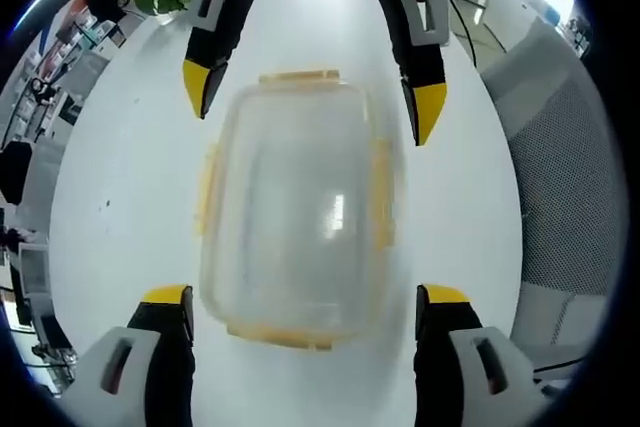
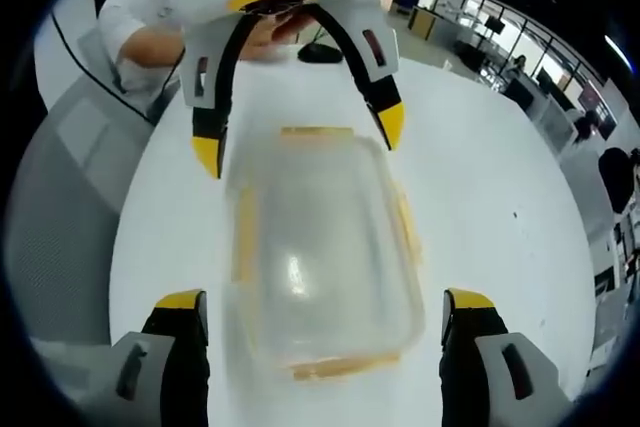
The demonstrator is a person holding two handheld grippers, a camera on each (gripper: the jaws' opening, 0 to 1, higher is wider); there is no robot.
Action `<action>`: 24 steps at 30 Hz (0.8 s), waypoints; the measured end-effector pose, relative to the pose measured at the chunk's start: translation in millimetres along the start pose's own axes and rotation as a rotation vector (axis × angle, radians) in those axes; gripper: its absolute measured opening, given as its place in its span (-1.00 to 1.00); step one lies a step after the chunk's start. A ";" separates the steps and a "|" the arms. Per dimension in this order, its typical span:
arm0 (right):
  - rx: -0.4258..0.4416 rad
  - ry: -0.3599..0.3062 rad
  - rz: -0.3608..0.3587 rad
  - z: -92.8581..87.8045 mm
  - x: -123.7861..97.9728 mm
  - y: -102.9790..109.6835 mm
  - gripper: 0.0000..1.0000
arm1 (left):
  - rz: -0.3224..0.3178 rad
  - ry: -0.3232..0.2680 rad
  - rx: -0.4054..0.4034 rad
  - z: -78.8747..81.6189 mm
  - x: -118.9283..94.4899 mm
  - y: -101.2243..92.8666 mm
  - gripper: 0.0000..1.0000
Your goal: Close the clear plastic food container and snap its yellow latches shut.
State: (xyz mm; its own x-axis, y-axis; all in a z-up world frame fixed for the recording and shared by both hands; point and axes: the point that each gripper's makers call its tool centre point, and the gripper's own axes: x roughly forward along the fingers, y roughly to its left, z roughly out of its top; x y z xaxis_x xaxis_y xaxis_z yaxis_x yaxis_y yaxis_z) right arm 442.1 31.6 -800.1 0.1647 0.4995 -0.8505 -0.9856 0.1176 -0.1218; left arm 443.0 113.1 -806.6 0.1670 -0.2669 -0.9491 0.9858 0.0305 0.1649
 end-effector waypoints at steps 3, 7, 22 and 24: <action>0.010 -0.006 -0.008 -0.7 -2.9 2.1 0.96 | 0.005 -0.005 0.000 1.4 -2.5 -1.8 0.87; 0.028 -0.024 -0.030 0.1 -6.3 2.4 0.96 | 0.023 -0.028 -0.020 3.7 -5.2 -1.5 0.87; 0.115 -0.098 -0.101 -1.1 -18.5 0.7 0.95 | 0.094 -0.117 -0.105 -0.2 -13.6 -5.8 0.88; 0.130 -0.107 -0.107 -1.3 -19.9 1.9 0.95 | 0.103 -0.134 -0.124 0.5 -15.4 -5.8 0.88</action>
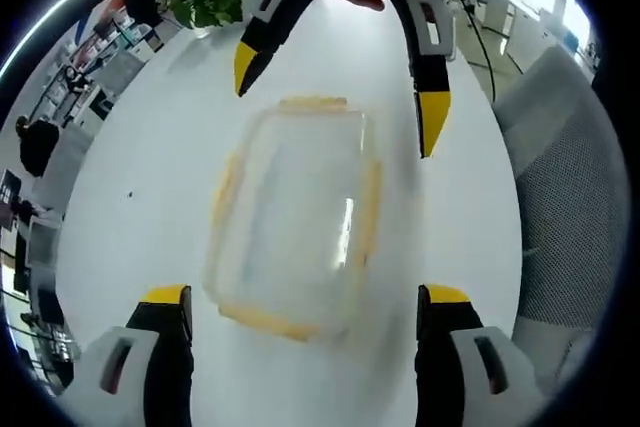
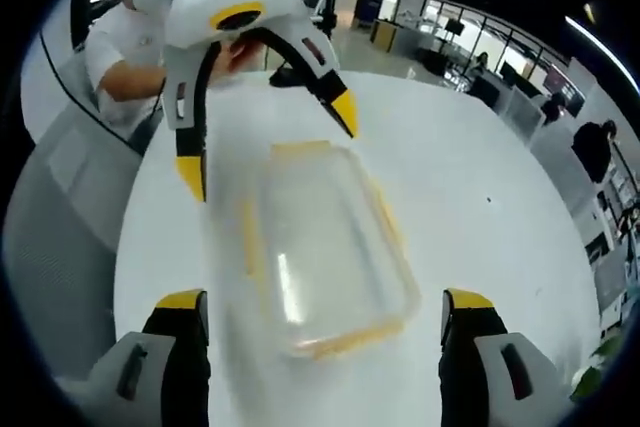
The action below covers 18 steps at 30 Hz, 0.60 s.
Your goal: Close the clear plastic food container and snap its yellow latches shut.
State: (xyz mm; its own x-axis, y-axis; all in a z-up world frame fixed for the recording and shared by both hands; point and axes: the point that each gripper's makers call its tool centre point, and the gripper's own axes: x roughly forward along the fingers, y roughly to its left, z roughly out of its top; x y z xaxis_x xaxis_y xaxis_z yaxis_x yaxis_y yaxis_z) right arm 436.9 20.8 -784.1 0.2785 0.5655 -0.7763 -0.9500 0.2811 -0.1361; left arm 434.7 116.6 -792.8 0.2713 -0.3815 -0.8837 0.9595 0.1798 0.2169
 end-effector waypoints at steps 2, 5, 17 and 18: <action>0.014 -0.010 -0.008 -0.2 -1.0 0.5 0.95 | 0.012 -0.020 -0.021 1.3 -1.6 0.6 0.88; 0.029 -0.023 -0.018 -0.2 -2.9 2.0 0.94 | 0.015 -0.036 -0.045 1.4 -3.1 -0.7 0.89; 0.116 -0.067 -0.042 -6.4 -10.7 7.6 0.94 | 0.020 -0.085 -0.124 -1.9 -8.3 -8.6 0.90; 0.121 -0.071 -0.044 -6.8 -11.2 7.8 0.94 | 0.022 -0.087 -0.124 -2.4 -8.7 -8.9 0.90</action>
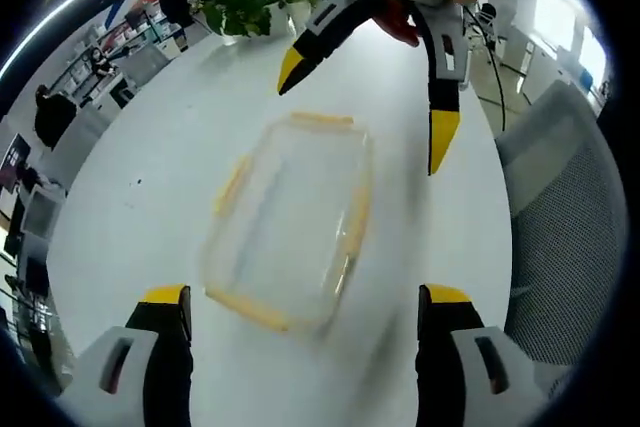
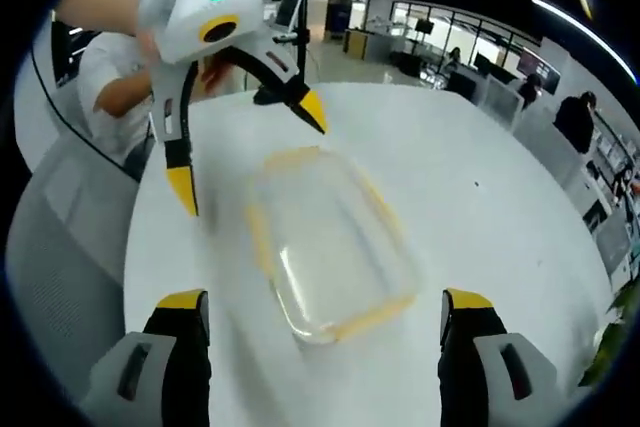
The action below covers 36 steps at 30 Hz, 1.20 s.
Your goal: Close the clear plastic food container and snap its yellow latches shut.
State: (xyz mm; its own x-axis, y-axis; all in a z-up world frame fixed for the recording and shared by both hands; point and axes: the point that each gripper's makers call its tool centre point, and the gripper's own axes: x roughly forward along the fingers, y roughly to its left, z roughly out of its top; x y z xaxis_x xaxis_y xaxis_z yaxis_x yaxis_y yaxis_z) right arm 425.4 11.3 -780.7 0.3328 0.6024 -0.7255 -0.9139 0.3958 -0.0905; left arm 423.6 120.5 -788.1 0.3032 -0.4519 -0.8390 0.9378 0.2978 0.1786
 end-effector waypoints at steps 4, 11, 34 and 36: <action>0.025 -0.010 -0.008 -2.0 -2.8 1.8 0.94 | 0.009 -0.011 -0.017 -3.7 -0.8 -0.8 0.90; 0.073 -0.048 -0.030 -1.8 -7.0 0.8 0.93 | 0.029 -0.032 -0.047 -10.3 -5.0 -2.6 0.90; 0.178 -0.143 -0.087 -3.4 -22.9 0.1 0.92 | 0.108 -0.171 -0.244 -18.8 -23.6 4.3 0.88; 0.187 -0.147 -0.089 -4.3 -24.0 0.7 0.92 | 0.130 -0.194 -0.264 -18.8 -27.1 7.3 0.88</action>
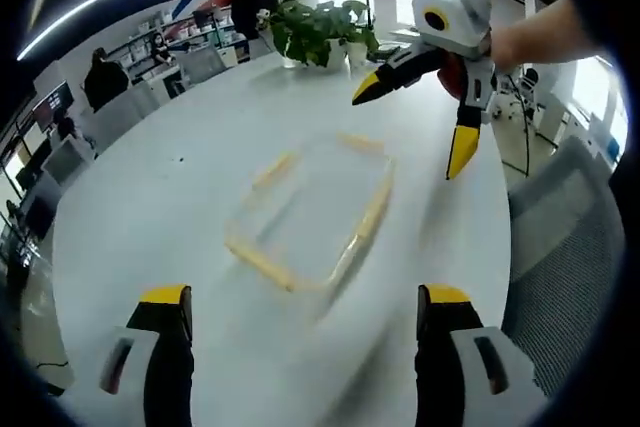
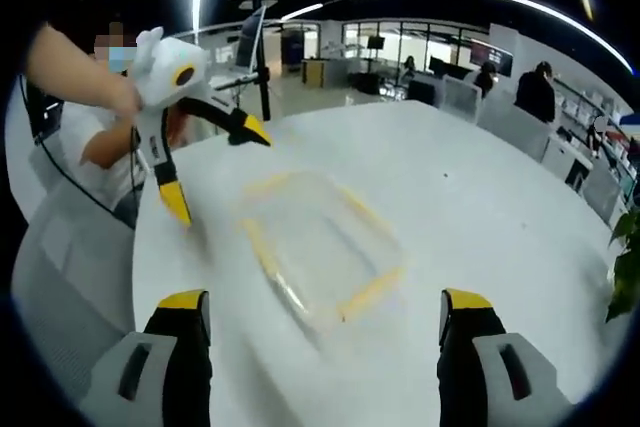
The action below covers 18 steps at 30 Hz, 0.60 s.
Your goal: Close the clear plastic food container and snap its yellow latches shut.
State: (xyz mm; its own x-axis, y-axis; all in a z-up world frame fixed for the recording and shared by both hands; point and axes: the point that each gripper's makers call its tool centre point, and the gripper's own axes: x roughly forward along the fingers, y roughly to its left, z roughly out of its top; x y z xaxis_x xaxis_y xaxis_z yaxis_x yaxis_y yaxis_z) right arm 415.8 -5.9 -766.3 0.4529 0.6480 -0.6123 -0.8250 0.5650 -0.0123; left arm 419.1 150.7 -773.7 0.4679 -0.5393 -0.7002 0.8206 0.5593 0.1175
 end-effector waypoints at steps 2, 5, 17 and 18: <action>0.022 -0.015 -0.010 0.1 -2.1 -1.5 0.92 | 0.007 -0.016 -0.034 -0.8 -1.6 1.1 0.88; 0.053 -0.033 -0.024 1.0 -4.7 -3.1 0.92 | 0.013 -0.016 -0.057 -5.8 -3.2 1.6 0.88; 0.108 -0.071 -0.060 -4.7 -13.0 -0.4 0.92 | 0.050 -0.060 -0.155 -21.3 -12.4 -1.5 0.86; 0.109 -0.072 -0.063 -5.1 -13.5 -0.5 0.92 | 0.053 -0.057 -0.154 -22.6 -12.8 -1.8 0.86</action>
State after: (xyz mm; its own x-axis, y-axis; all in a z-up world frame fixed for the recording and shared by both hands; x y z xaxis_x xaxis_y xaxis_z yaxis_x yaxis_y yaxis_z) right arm 408.4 -17.5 -762.1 0.5285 0.6424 -0.5550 -0.7547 0.6549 0.0392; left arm 404.2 170.8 -780.8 0.5304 -0.5387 -0.6546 0.7363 0.6755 0.0407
